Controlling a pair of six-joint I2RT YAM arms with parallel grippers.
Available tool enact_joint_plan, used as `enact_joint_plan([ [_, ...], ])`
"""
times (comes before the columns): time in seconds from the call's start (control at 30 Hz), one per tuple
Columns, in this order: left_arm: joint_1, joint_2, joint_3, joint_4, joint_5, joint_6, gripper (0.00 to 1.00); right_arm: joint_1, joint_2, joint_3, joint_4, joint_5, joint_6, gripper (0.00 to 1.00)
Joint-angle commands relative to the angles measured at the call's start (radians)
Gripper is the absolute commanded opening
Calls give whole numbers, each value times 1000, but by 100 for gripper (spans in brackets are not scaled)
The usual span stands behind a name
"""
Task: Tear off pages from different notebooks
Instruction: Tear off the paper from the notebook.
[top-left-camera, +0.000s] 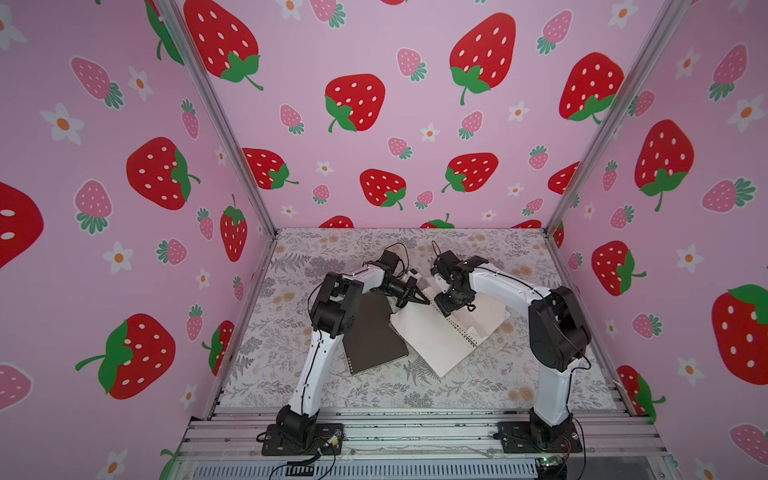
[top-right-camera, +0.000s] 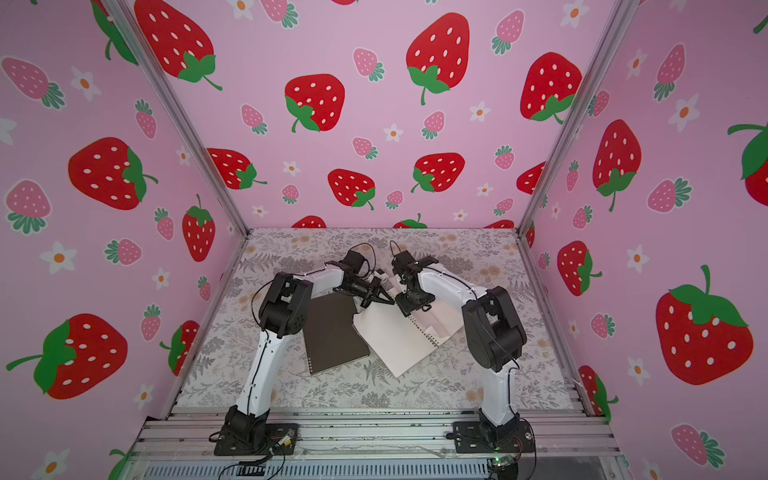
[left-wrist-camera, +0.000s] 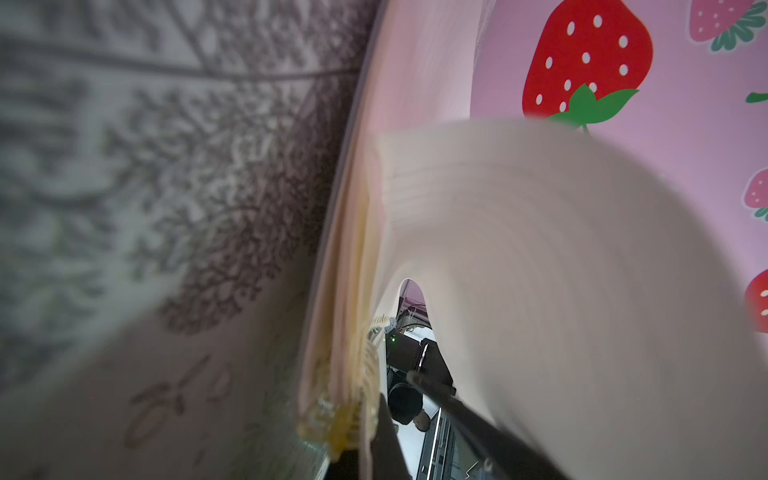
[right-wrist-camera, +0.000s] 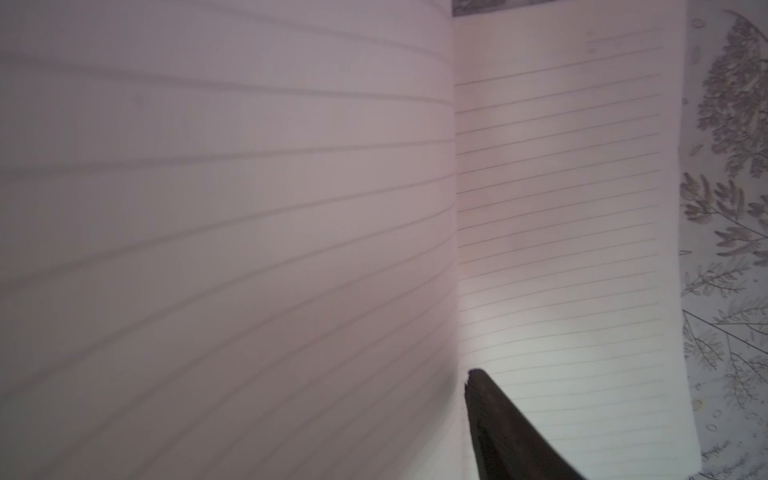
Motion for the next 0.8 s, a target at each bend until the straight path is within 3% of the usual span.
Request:
enact_joint_plan([
  [0.0,0,11,32,-23,30,23,0,-88,36,90,43,-194,-21,63],
  [0.1,0,2,32,-36,34,37,0,-136,81,151,28,-301,-67,61],
  [0.17,1,-1,29,-36,33,39,0,-173,108,173,26,-423,-69,53],
  [0.23,3,0,29,-35,34,39,0,-197,120,176,37,-525,-65,39],
  [0.3,3,-1,29,-35,33,39,0,-202,120,170,36,-607,-73,35],
  [0.4,4,3,32,-33,34,37,0,-199,103,140,50,-663,-74,46],
  [0.53,3,5,36,-32,35,35,0,-198,96,114,52,-624,-81,65],
  [0.77,4,3,38,-36,36,37,0,-193,127,119,29,-546,-107,70],
])
